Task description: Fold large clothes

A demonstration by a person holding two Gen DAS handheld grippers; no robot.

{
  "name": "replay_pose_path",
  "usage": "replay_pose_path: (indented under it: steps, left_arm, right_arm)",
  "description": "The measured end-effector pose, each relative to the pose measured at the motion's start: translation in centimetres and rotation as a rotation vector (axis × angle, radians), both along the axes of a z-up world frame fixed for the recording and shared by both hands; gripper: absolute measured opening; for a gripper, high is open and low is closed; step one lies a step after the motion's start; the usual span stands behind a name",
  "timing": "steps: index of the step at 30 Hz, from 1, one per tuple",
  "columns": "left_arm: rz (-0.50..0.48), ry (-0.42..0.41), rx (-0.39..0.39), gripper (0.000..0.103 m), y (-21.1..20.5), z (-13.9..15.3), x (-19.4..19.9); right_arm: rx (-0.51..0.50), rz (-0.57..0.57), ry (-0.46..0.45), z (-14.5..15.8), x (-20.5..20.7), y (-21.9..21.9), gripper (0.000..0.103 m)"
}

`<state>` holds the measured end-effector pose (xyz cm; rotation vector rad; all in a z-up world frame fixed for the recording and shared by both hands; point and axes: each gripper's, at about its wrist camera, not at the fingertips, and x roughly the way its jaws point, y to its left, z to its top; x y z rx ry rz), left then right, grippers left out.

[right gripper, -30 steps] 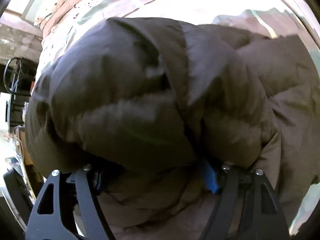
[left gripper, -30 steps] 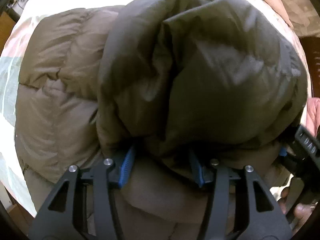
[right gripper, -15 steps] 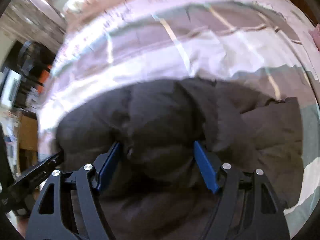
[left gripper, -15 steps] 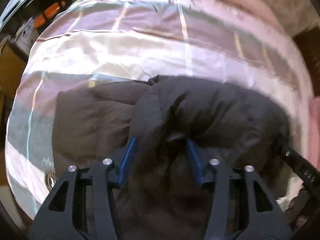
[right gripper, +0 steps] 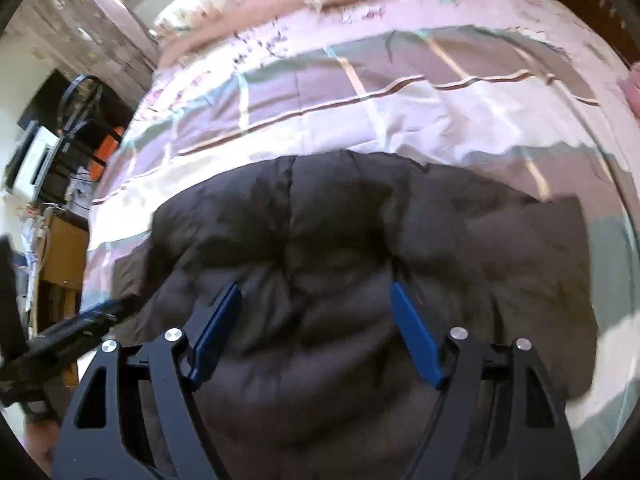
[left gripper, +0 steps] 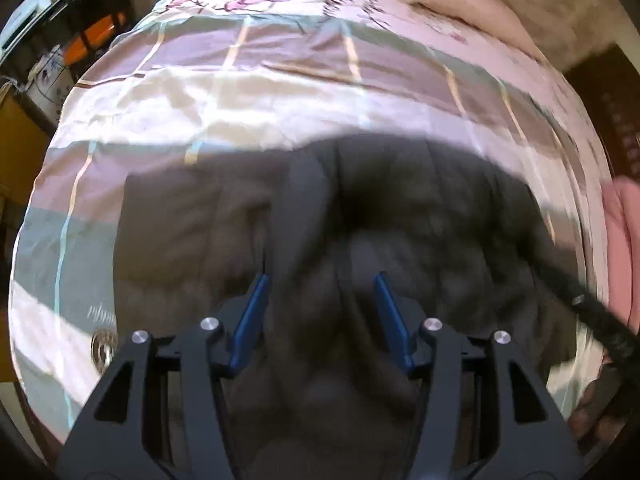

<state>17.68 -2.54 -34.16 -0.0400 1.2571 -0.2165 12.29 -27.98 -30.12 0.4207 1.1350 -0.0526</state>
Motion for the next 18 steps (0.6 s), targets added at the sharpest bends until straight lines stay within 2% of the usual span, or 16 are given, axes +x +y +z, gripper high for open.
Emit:
replay_pose_path:
  steps: [2, 5, 6, 7, 9, 10, 12, 13, 16, 18]
  left_arm:
    - [-0.032, 0.056, 0.021, 0.056, -0.5, -1.7, -2.3]
    - [-0.006, 0.149, 0.038, 0.057, -1.0, -5.5, -3.6]
    - [-0.002, 0.156, 0.051, 0.064, -1.2, -6.2, -3.6]
    - [-0.004, 0.153, 0.07, 0.071, -1.4, -6.8, -3.5]
    - [-0.014, 0.15, 0.133, 0.075, -2.0, -8.5, -2.7]
    - [-0.005, 0.163, 0.126, 0.076, -1.9, -9.0, -2.3]
    - [0.041, 0.205, 0.077, 0.072, -1.1, -9.2, -1.6]
    - [0.044, 0.205, 0.061, 0.066, -0.8, -8.3, -1.8]
    - [0.01, 0.135, 0.067, 0.064, 0.0, -4.6, -4.3]
    - [-0.012, 0.109, 0.09, 0.065, 0.3, -3.7, -5.8]
  right_arm:
    - [0.014, -0.007, 0.048, -1.0, -2.4, 0.3, 0.078]
    - [0.055, -0.047, 0.193, -6.5, -3.2, 0.0, 0.078]
    - [0.054, -0.051, 0.227, -8.0, -3.3, -0.1, 0.079]
    - [0.039, -0.046, 0.242, -9.2, -3.2, 0.0, 0.082]
    - [-0.002, -0.02, 0.245, -11.2, -2.1, 0.7, 0.093]
    - [-0.019, -0.006, 0.253, -11.6, -1.6, 1.0, 0.095]
    - [-0.008, -0.023, 0.272, -11.3, -1.3, 1.1, 0.093]
    - [0.008, -0.039, 0.267, -10.6, -1.6, 0.9, 0.088]
    - [0.083, -0.044, 0.161, -6.2, -4.9, 0.7, 0.087]
    - [0.092, -0.017, 0.136, -5.0, -7.1, 1.1, 0.087]
